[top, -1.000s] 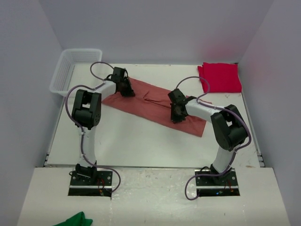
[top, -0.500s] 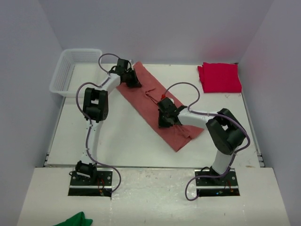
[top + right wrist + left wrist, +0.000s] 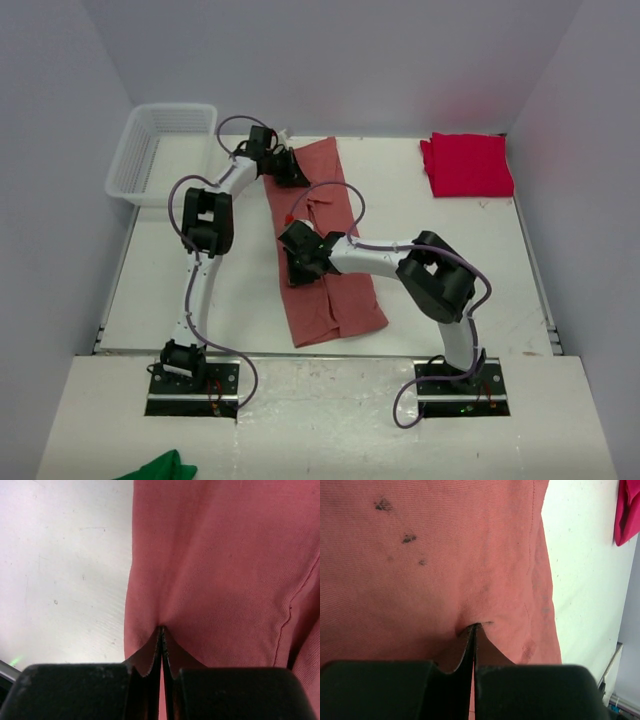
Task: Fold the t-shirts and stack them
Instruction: Rotate the tshirt 90 degrees
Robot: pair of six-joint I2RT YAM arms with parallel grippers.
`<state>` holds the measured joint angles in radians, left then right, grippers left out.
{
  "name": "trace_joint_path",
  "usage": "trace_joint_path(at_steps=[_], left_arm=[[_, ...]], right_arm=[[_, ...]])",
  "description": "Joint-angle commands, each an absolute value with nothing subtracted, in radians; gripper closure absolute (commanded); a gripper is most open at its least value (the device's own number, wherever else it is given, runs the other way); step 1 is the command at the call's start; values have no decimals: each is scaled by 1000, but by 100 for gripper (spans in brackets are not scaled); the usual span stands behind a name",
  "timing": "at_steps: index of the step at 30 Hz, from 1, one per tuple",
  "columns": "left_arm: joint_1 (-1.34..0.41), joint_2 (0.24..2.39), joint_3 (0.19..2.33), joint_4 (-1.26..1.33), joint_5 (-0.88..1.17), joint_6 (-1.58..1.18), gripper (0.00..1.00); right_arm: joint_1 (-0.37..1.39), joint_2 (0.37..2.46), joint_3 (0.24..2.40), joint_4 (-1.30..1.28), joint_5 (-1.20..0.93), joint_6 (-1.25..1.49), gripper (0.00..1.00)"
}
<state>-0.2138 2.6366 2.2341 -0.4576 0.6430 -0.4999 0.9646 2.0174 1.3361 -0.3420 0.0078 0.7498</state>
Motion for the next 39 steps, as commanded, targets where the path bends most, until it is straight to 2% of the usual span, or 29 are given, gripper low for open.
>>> trace_joint_path(at_steps=[1,6,7,10,11,13,14,16,17,20,21,22,24,30,39], left_arm=[[-190,2663,2238,-495,624,-414,100],[-189,2576,2215,-483,652,-368,100],[-189,2506,2180,-477,629,-359,100],[-196,2312,2073,-434,472,-341,100],[-195,2268,2050,-422,454,-342,100],[-196,2156,2022,-410,439,-353,100],[-195,2132,2022,-414,442,-359,100],[-199,2079,2020,-431,457,-383,100],[-202,2068,2013,-434,465,-391,100],[-236,2039,1945,-442,463,-411,100],[-248,2033,1898,-443,456,-405,100],[-273,2033,1875,-443,434,-399,100],[-291,2051,1820,-437,416,-391,100],[-318,2137,1775,-378,452,-400,100],[-333,2235,1784,-331,460,-419,100]], right_arm=[[1017,2080,1360,-567,-64,741,100],[1041,2011,1384,-574,1,680,100],[1049,1990,1379,-571,52,652,100],[1066,1890,1377,-598,107,609,85],[1069,1861,1379,-613,116,604,75],[1078,1768,1373,-655,144,595,65],[1078,1735,1365,-669,152,600,56],[1078,1648,1335,-716,205,618,48],[1078,1620,1319,-730,221,629,38],[1078,1534,1243,-799,306,679,35],[1078,1514,1186,-810,320,707,37],[1077,1494,1154,-811,336,725,46],[1077,1439,1062,-811,385,803,100],[1077,1391,895,-726,399,880,100],[1077,1433,844,-680,365,890,100]])
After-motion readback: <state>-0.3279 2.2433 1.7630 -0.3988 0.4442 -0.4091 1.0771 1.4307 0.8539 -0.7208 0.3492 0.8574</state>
